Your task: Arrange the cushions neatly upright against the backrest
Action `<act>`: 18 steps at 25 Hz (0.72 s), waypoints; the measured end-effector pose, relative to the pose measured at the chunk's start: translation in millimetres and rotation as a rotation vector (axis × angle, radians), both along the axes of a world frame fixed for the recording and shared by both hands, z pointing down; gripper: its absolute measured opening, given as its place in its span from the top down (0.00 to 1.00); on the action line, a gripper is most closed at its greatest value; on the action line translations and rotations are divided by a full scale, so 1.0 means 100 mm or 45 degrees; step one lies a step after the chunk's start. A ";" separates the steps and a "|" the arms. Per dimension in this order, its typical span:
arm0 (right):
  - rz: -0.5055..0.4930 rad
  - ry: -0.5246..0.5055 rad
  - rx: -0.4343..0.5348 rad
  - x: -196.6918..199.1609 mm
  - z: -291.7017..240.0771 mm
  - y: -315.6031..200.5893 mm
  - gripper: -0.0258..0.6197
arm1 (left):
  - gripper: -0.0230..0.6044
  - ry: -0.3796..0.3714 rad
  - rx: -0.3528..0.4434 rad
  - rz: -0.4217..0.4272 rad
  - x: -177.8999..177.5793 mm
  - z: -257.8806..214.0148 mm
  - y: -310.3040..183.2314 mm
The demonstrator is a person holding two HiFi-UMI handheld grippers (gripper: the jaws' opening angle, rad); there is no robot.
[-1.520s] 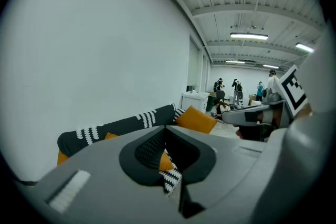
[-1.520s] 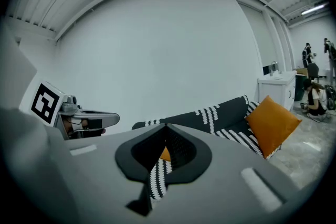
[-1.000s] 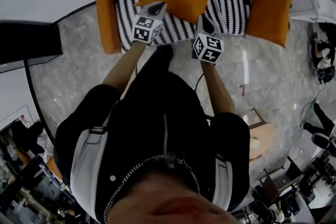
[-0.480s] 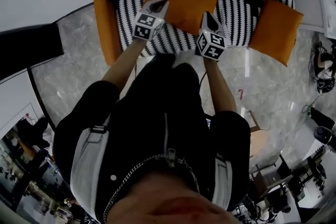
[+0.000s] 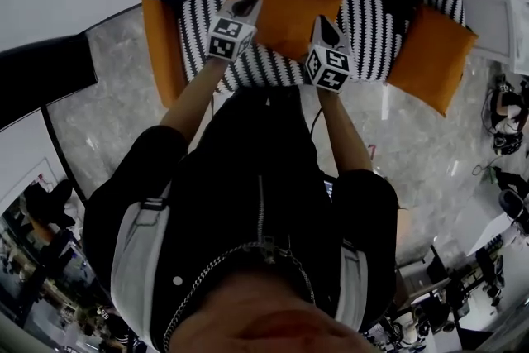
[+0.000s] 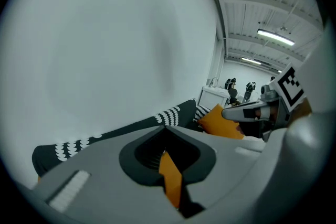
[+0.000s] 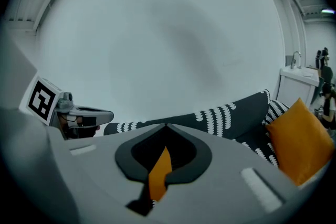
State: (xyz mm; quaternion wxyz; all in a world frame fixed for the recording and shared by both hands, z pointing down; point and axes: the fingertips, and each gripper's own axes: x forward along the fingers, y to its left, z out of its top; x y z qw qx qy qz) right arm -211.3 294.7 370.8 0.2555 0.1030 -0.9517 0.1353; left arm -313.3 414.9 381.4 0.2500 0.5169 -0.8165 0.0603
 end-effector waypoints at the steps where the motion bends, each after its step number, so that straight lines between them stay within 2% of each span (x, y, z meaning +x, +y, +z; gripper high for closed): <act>1: -0.008 -0.003 0.002 -0.02 -0.01 -0.02 0.96 | 0.95 0.000 -0.002 -0.008 -0.01 -0.01 -0.01; 7: -0.012 -0.027 0.012 -0.19 0.00 -0.26 0.96 | 0.95 -0.009 -0.028 -0.036 -0.19 0.07 -0.06; 12: 0.054 -0.071 -0.001 -0.29 0.01 -0.73 0.96 | 0.95 -0.043 -0.071 -0.048 -0.37 0.15 -0.17; 18: 0.083 -0.052 0.022 -0.53 0.28 -1.21 0.96 | 0.95 -0.063 -0.101 -0.087 -0.79 0.40 -0.23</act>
